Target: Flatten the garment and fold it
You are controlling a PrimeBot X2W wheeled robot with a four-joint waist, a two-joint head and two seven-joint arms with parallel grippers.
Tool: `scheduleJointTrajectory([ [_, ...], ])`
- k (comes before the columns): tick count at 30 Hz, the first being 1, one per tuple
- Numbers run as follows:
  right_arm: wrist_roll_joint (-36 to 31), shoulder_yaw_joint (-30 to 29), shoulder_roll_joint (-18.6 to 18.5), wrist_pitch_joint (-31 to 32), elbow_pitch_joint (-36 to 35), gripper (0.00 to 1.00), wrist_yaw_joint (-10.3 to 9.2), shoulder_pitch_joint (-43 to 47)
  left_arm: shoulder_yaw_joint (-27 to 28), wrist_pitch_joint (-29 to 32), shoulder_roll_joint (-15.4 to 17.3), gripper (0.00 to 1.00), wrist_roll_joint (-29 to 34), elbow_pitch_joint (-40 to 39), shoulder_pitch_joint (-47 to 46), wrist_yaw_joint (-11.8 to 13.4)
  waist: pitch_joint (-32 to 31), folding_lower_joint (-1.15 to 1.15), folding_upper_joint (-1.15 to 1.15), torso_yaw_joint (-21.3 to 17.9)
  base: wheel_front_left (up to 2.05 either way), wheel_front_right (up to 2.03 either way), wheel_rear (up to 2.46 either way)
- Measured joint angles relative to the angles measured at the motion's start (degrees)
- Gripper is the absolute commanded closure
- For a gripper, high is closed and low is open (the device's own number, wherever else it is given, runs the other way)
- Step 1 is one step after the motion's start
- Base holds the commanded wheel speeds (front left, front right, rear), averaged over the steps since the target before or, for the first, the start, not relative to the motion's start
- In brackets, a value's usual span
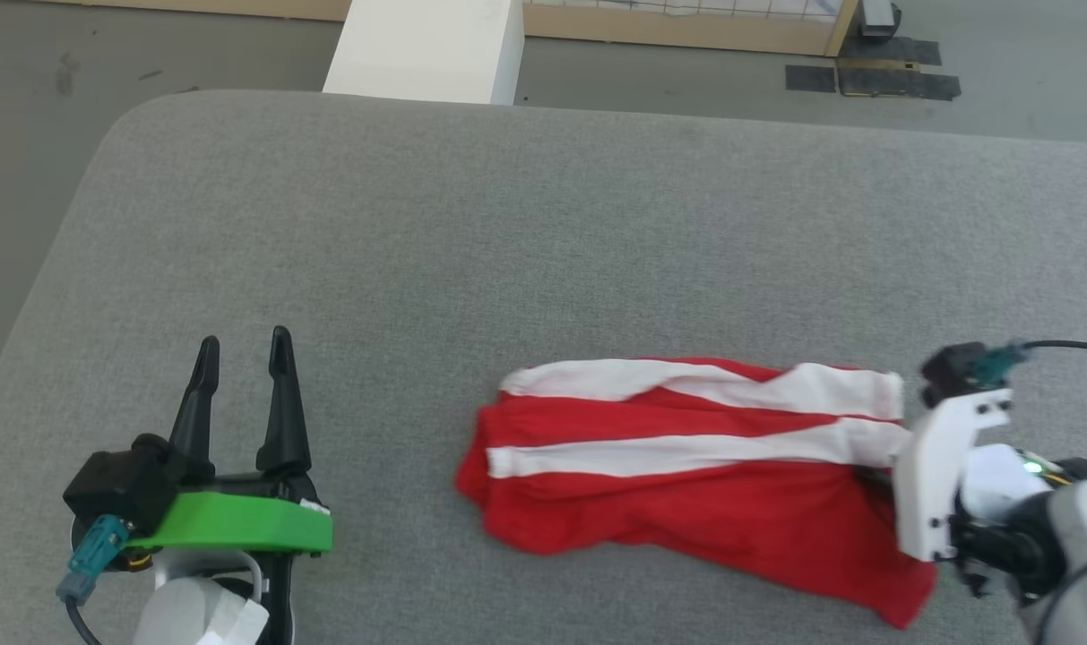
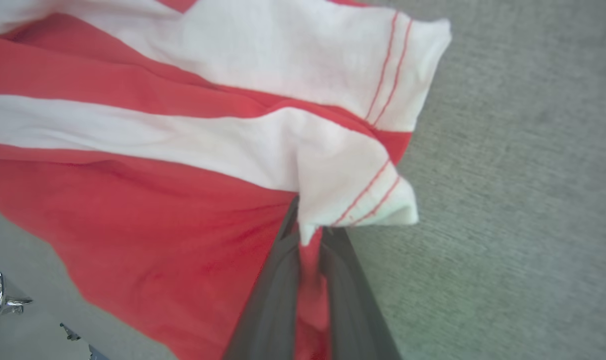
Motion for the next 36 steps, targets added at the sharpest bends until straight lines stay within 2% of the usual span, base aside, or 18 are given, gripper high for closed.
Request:
scheduleJointTrajectory([
  [3,-0.6,-3.2,-1.7,1.4,-0.7,1.0,0.0,1.5,0.0,0.0,-0.1,0.0,0.4,0.0,0.4,0.0,-0.3,0.0,0.0,-0.4,0.0,0.0,0.0],
  [4,-2.2,-6.5,-3.0,2.6,-0.9,1.0,0.0,2.6,0.0,0.0,-0.1,0.0,0.7,0.0,0.5,-0.1,-0.5,0.0,0.0,-0.9,0.0,0.0,0.0],
  [7,-4.3,-9.5,-3.9,3.7,-0.7,1.0,0.0,3.2,-0.1,0.0,-0.2,0.0,1.2,0.0,0.5,-0.1,-0.5,0.0,0.0,-1.1,0.0,0.0,0.0],
  [14,-8.7,-11.2,-3.6,7.3,-2.0,1.0,0.0,3.3,-0.3,0.0,-0.2,0.0,1.4,0.6,0.5,-0.1,-0.9,0.01,0.0,-1.5,0.0,0.0,0.0],
  [26,-9.6,-1.2,-4.1,22.3,-18.6,1.0,-0.01,3.3,-0.8,0.0,-0.2,0.0,2.1,1.1,1.7,-0.1,-3.3,0.01,0.0,-2.2,0.0,0.0,0.0],
  [32,-8.4,5.8,-3.3,24.1,-23.6,1.0,-0.02,2.7,-1.2,0.0,-0.2,0.0,2.4,1.3,1.8,-0.1,-4.1,0.01,0.0,-1.6,0.0,0.0,0.0],
  [36,-7.8,10.1,-0.6,23.2,-23.3,1.0,-0.01,0.7,-1.4,0.0,-0.2,0.0,2.4,1.5,1.8,-0.1,-4.2,0.0,0.0,-1.2,0.0,0.0,0.0],
])
